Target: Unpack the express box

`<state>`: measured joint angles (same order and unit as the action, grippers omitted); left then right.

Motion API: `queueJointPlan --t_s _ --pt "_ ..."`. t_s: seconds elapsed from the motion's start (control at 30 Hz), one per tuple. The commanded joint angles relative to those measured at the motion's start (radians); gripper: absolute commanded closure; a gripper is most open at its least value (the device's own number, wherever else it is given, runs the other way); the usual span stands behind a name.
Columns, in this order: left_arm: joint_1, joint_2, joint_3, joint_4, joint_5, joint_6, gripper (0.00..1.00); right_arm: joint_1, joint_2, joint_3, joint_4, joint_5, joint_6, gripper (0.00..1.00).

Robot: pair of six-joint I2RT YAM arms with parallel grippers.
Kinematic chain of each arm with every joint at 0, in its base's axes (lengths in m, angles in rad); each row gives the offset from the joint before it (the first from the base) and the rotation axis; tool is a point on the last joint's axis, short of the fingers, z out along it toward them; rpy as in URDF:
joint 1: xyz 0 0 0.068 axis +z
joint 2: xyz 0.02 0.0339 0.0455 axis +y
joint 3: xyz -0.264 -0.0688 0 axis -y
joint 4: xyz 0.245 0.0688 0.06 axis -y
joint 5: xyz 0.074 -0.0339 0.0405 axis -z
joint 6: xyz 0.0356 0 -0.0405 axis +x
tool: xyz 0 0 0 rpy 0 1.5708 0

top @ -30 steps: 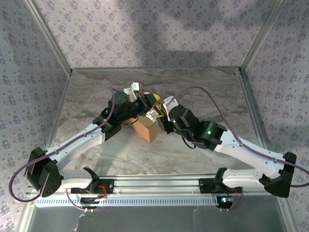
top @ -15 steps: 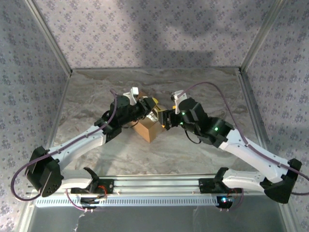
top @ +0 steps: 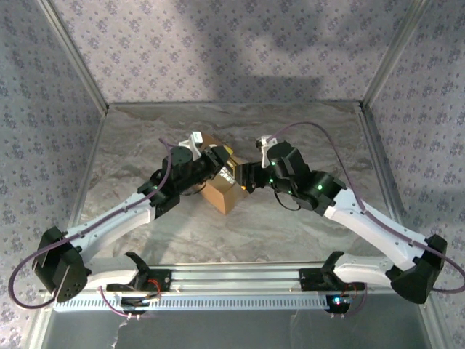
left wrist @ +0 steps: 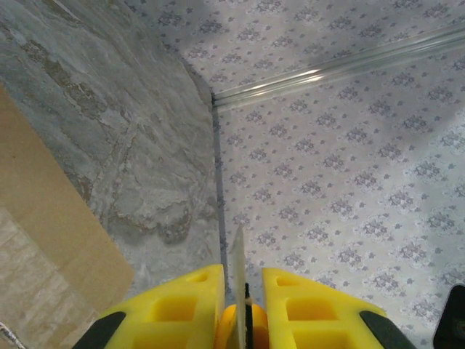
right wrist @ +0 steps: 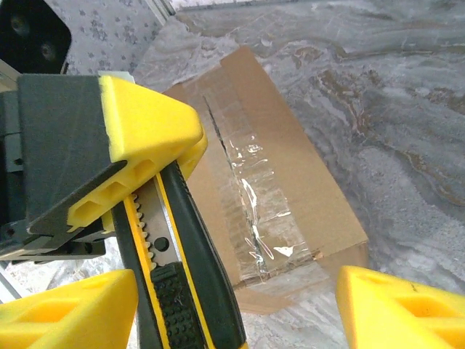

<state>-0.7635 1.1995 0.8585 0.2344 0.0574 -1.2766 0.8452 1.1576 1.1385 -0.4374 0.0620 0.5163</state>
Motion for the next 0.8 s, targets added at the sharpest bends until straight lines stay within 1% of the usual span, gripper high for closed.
queueJointPlan --t_s 0.0,0.37,0.43,0.53,0.6,0.67,0.77 --pt "-0.013 -0.022 0.037 -0.003 -0.052 0.012 1.00 0.009 0.018 0.026 -0.003 -0.022 0.026 0.27" --pt "-0.027 -0.017 0.048 -0.006 -0.106 0.022 1.00 0.022 0.050 0.034 -0.006 -0.044 0.032 0.29" --pt "-0.028 -0.016 0.049 -0.002 -0.109 0.022 1.00 0.022 0.051 0.031 -0.007 -0.043 0.032 0.31" --pt "-0.030 -0.014 0.055 0.000 -0.114 0.022 1.00 0.022 0.053 0.030 -0.003 -0.049 0.033 0.37" --pt "-0.028 -0.015 0.055 0.004 -0.117 0.022 1.00 0.022 0.055 0.031 0.000 -0.054 0.032 0.36" --pt "-0.030 -0.015 0.057 0.010 -0.119 0.022 1.00 0.023 0.060 0.030 0.002 -0.058 0.031 0.33" --pt "-0.030 -0.015 0.059 0.017 -0.122 0.019 1.00 0.022 0.065 0.030 0.005 -0.062 0.033 0.32"
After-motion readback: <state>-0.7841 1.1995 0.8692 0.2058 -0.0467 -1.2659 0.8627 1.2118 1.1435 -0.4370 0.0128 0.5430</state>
